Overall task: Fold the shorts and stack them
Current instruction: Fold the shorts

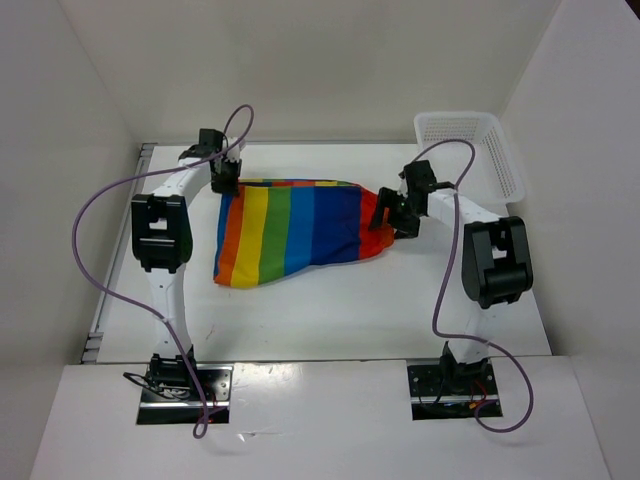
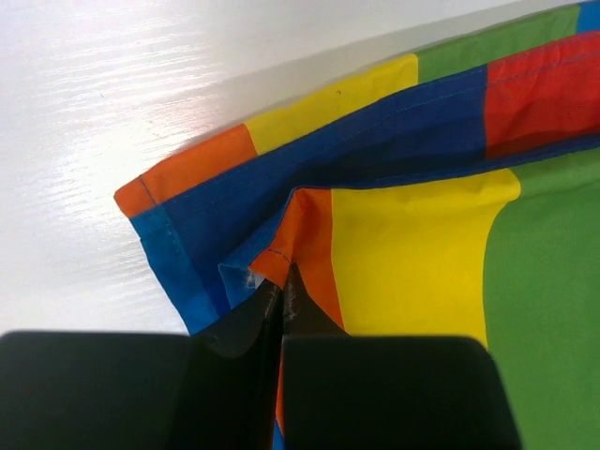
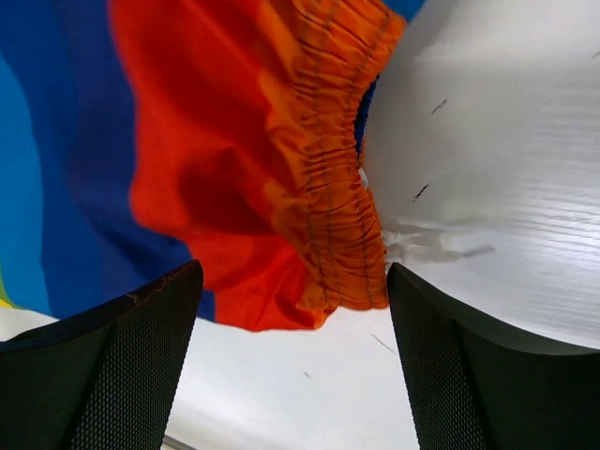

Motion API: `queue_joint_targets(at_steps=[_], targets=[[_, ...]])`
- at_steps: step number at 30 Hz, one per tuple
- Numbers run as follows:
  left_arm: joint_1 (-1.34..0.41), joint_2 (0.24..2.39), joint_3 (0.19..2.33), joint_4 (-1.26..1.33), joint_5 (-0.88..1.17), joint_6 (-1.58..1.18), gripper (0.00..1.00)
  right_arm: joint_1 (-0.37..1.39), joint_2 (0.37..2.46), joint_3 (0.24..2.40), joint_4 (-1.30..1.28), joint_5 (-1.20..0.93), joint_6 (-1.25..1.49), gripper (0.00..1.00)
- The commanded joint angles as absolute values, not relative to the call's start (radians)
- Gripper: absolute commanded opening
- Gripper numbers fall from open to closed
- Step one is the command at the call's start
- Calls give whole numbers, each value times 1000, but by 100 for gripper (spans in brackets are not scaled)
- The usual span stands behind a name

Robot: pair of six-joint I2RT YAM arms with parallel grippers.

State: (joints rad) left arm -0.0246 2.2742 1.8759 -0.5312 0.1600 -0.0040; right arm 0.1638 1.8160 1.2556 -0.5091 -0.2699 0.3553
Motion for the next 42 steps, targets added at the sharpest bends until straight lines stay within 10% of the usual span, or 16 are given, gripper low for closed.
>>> queue_joint_targets(at_steps=[1, 14, 21, 23, 37, 42], targets=[[-21, 2200, 1884, -514, 163, 0, 1, 166, 1842, 1243, -492, -307, 472, 84], [-21, 2178, 1884, -534, 112, 0, 1, 156, 1904, 1146, -439, -322, 538, 86], [-21, 2200, 1910, -534, 40, 0, 1, 156, 1927, 1137, -430, -289, 520, 8], [-21, 2209, 1937, -534, 5, 0, 1, 156, 1927, 1146, -419, -288, 497, 0], [26, 2301, 1997, -543, -98, 0, 0, 156, 1824, 1269, -410, -248, 298, 0], [26, 2342, 2008, -566, -31, 0, 16, 156, 1804, 1278, -410, -288, 255, 0]])
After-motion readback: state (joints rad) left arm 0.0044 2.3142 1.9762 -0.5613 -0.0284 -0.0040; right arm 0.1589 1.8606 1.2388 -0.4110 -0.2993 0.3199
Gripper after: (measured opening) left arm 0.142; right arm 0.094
